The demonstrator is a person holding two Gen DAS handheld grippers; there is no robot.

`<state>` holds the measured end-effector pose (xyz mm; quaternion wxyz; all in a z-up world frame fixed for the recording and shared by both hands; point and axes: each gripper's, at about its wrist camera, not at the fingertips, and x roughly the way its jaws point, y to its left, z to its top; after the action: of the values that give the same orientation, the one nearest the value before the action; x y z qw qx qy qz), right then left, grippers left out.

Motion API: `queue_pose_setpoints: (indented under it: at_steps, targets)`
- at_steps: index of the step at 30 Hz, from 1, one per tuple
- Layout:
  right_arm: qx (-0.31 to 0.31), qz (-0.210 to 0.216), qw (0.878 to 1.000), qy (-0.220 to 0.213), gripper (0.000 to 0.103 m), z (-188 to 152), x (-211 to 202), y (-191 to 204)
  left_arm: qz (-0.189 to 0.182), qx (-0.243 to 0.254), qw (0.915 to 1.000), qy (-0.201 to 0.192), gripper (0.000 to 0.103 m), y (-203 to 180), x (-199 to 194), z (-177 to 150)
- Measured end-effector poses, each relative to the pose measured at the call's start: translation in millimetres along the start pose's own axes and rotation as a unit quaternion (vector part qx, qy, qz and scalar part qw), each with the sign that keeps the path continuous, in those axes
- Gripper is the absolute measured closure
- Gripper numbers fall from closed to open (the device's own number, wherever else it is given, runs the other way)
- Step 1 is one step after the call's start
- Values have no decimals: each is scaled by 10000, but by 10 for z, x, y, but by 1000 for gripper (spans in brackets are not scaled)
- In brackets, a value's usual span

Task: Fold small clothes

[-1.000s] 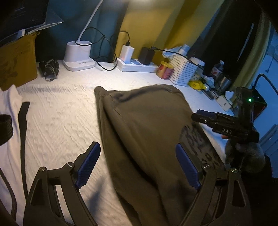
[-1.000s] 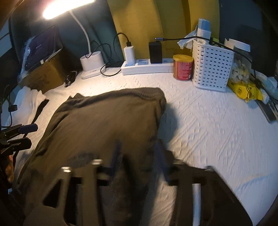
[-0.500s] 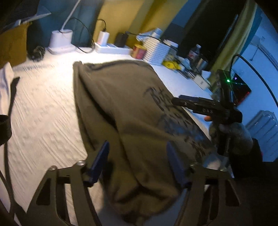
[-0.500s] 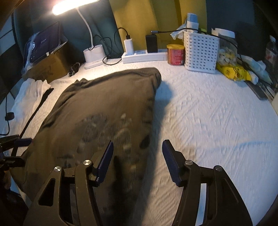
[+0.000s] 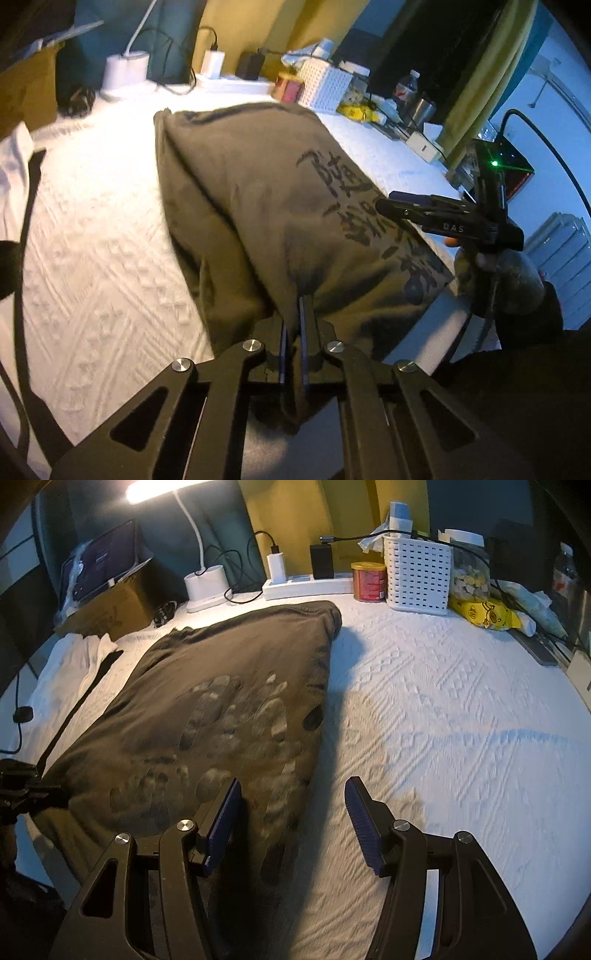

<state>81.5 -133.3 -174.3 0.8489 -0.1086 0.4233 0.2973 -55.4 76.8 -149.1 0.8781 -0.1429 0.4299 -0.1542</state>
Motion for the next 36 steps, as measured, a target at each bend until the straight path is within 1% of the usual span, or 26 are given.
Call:
queue_pose_setpoints:
  at_steps: [2,5,10,11,12,13,14,15,16,18,19,20,21,24,27,32,36]
  targets:
    - [-12,15,10000,63,41,-69,-14,46,-19,-3,10000,-9,99,-30,20,-32]
    - [-99,-3,9999,73,41,-183,-85,127,189,240,9995,9,99,-118,22,-74]
    - [-21,38,10000,6,41,-364,-211,179,274,168,9995,-6,94,-106,0,-108]
    - [-31,30,10000,-22,42,-399,-235,196,304,127,9995,-11,89,-104,-8,-115]
    - [-42,40,10000,-24,42,-439,-257,219,357,102,9993,0,77,-102,-10,-125]
    - [-67,27,10000,-45,42,-473,-283,244,437,70,9990,22,69,-96,-2,-141]
    - [-97,45,9999,-55,42,-513,-307,275,477,42,9988,23,56,-97,-3,-162]
    - [-144,40,9999,-79,42,-548,-324,311,423,23,9991,2,53,-101,-14,-184]
    - [-207,10,9997,-114,44,-592,-342,352,405,25,9992,-17,53,-114,-20,-207]
    - [-275,-43,9994,-183,55,-643,-366,401,444,52,9990,-60,53,-141,-21,-236]
    - [-263,-21,9994,-209,67,-658,-379,407,441,40,9990,-97,53,-145,-23,-246]
    - [-216,86,9995,-208,77,-669,-391,408,434,18,9990,-124,53,-142,-28,-256]
    - [-169,141,9995,-215,89,-674,-404,406,424,4,9990,-128,53,-146,-34,-265]
    - [-196,125,9995,-234,93,-694,-456,409,490,108,9987,-92,53,-201,-57,-289]
    - [-201,99,9994,-282,93,-718,-553,405,504,147,9986,-70,53,-231,-94,-318]
    - [-212,-21,9995,-225,94,-822,-659,444,405,7,9992,-61,53,-239,-112,-361]
    - [-150,-116,9996,-200,94,-893,-731,409,341,29,9994,-35,52,-305,-112,-396]
